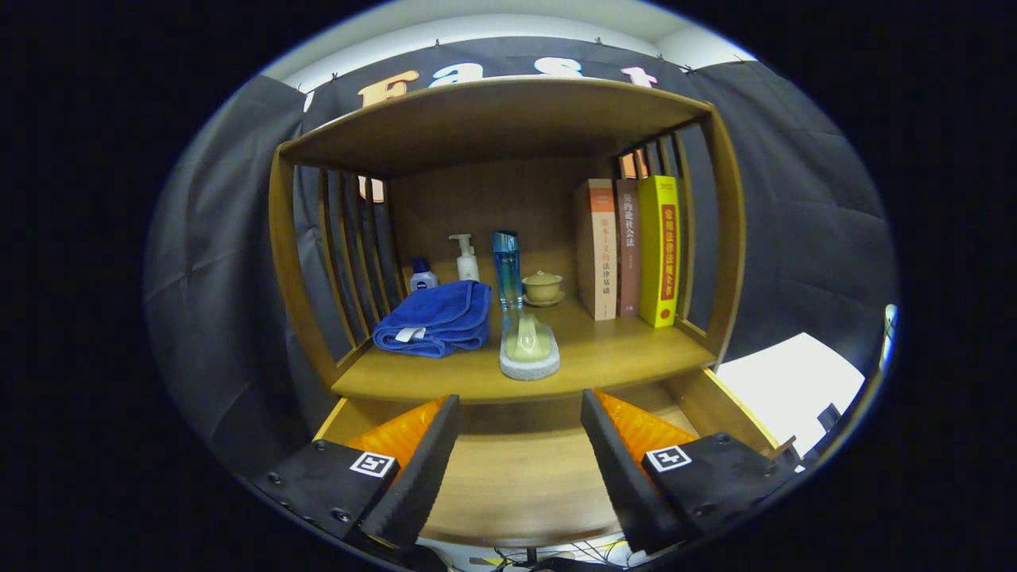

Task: Pull open the drawer, take out the items inside it, and place them on the countertop above the cabinet.

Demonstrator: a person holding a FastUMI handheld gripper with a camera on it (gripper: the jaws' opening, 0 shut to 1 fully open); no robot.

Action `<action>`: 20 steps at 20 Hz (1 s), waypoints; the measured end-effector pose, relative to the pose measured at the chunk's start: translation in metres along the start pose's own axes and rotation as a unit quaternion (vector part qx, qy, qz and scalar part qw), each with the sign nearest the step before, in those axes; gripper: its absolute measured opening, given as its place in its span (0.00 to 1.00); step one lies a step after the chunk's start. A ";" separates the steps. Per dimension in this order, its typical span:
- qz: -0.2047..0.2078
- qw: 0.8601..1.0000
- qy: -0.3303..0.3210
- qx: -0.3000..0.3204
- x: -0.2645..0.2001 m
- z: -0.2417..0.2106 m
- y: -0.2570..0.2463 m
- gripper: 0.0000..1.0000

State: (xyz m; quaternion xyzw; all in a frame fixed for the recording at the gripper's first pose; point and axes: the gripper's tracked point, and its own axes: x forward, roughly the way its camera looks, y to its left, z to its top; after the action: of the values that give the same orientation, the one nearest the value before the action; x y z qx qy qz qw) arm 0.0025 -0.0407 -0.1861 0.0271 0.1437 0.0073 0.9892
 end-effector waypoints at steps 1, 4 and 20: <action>-0.002 1.000 -0.002 0.002 -0.008 -0.007 -0.002 0.99; -0.001 1.000 -0.006 0.010 -0.033 -0.027 -0.004 0.99; 0.017 0.999 0.036 -0.012 -0.087 -0.132 -0.005 0.99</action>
State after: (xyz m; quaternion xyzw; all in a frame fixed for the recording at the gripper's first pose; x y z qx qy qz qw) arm -0.1189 -0.0404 -0.2881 0.0170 0.1788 0.0265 0.9834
